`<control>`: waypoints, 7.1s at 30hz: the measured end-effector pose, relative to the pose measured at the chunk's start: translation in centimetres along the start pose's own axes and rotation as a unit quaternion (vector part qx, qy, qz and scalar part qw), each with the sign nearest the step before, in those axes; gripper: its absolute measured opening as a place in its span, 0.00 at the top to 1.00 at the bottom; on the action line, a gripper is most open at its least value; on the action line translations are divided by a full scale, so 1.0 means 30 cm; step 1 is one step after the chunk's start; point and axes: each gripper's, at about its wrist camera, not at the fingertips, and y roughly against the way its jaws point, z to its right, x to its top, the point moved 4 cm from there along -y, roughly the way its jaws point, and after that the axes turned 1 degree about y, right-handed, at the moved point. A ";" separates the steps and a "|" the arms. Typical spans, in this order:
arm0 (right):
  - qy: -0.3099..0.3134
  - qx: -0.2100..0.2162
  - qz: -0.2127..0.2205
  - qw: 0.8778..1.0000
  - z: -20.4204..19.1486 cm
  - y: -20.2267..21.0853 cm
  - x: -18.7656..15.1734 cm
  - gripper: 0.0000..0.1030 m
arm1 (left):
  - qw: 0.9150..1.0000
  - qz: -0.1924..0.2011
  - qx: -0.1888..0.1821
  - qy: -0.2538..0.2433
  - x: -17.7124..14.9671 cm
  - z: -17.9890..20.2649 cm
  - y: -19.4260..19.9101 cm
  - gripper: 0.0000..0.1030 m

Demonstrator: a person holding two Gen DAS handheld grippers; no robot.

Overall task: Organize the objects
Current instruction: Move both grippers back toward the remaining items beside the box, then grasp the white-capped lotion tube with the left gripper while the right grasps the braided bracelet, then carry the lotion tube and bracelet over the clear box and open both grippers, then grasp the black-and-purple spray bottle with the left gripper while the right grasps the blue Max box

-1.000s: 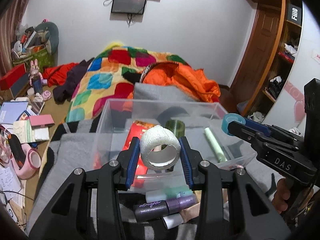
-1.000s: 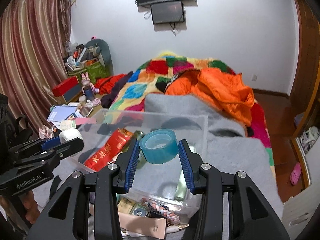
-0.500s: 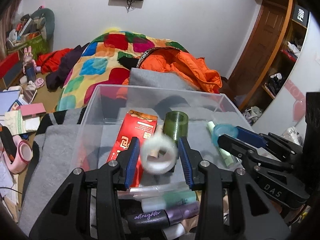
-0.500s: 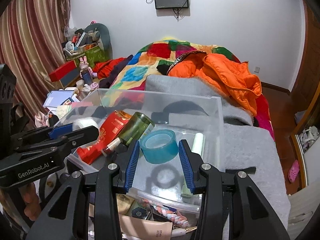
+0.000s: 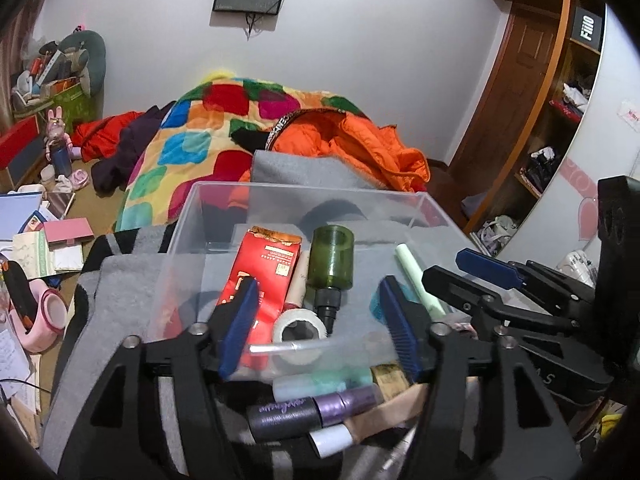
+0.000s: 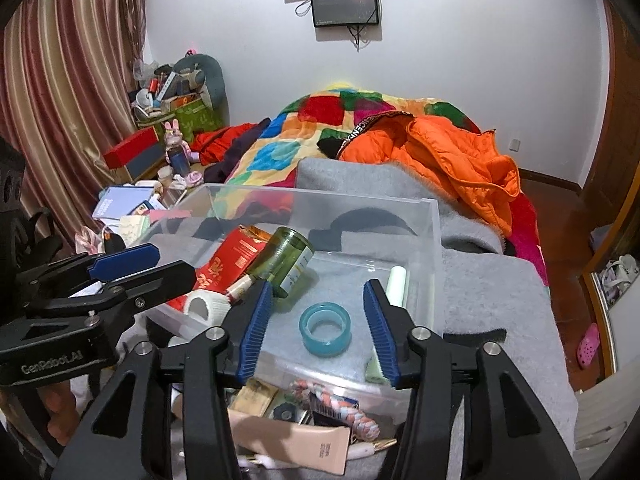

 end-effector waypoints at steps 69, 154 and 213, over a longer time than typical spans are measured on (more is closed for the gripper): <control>0.005 0.063 -0.061 0.996 -0.069 0.109 -0.299 0.74 | 0.996 -0.077 -0.031 -0.015 -0.424 -0.010 0.255 0.42; -0.041 0.020 0.097 0.994 0.088 0.224 0.095 0.93 | 0.990 0.115 -0.050 -0.062 0.273 0.127 0.332 0.80; 0.006 -0.001 0.023 1.000 0.029 0.187 -0.096 0.33 | 0.999 -0.021 0.021 -0.046 -0.055 -0.007 0.092 0.07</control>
